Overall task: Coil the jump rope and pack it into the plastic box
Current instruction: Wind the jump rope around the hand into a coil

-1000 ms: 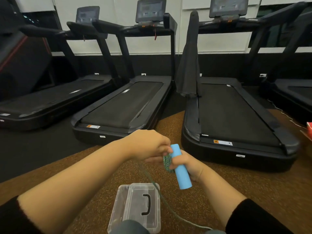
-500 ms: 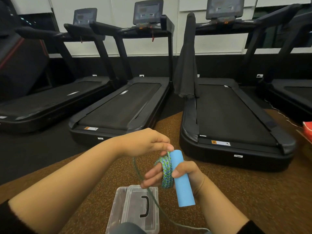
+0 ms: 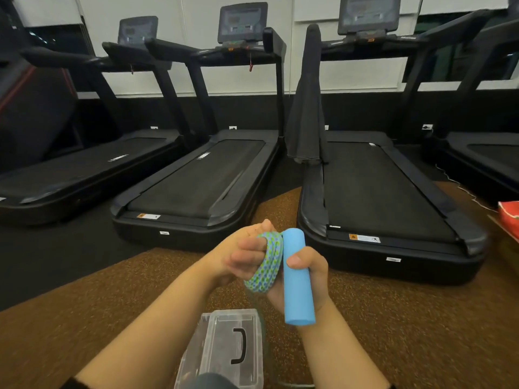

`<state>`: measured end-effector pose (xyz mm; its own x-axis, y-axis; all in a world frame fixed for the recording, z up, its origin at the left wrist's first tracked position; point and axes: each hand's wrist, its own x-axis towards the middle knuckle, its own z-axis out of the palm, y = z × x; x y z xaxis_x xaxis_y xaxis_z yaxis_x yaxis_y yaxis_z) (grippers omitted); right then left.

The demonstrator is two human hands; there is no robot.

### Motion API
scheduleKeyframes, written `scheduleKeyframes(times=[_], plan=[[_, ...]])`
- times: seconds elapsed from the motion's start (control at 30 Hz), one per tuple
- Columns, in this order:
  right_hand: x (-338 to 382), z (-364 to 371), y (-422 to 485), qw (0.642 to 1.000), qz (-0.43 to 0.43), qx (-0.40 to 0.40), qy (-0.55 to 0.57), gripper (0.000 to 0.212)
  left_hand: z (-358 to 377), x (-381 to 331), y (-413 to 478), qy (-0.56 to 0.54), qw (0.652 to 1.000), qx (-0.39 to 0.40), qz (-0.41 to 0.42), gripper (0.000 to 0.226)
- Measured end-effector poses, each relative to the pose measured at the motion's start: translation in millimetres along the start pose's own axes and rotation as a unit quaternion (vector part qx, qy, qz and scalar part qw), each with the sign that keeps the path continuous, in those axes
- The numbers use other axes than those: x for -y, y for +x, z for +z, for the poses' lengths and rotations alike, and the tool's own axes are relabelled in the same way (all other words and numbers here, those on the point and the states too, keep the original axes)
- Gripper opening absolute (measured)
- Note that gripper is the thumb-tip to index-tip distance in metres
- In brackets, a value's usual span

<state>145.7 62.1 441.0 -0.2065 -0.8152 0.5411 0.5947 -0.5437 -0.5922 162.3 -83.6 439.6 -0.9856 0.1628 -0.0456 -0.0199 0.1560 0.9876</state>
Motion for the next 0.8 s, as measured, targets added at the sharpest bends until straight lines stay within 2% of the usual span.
scheduleKeyframes(times=[0.07,0.1,0.2,0.4,0.53,0.7,0.8], plan=[[1.3,-2.3,5.0,1.0,-0.01,-0.002,-0.008,0.05,1.7,14.5,7.4,-0.008,0.998,-0.037,0.045,0.055],[2.4,-3.9,6.9,0.999,-0.009,-0.019,-0.033,0.052,5.9,16.6,8.0,-0.052,0.995,-0.075,0.038,0.056],[15.4,-10.0,9.9,0.995,0.004,-0.052,-0.088,0.059,19.7,16.1,3.9,-0.066,0.987,-0.127,0.067,0.015],[33.0,-16.6,17.1,0.995,0.032,-0.057,-0.068,0.063,20.0,17.3,-1.9,-0.045,0.993,-0.098,0.044,0.046],[29.0,-22.0,19.3,0.995,0.042,-0.061,-0.071,0.064,14.7,21.8,-9.6,-0.042,0.993,-0.104,0.04,0.046],[31.3,-29.8,24.4,0.989,-0.035,-0.146,-0.013,0.06,19.8,28.6,-19.8,0.041,0.992,-0.108,0.043,0.035],[36.1,-34.6,25.6,0.984,-0.042,-0.175,-0.01,0.062,24.7,34.0,-22.7,0.074,0.991,-0.1,0.057,0.032]])
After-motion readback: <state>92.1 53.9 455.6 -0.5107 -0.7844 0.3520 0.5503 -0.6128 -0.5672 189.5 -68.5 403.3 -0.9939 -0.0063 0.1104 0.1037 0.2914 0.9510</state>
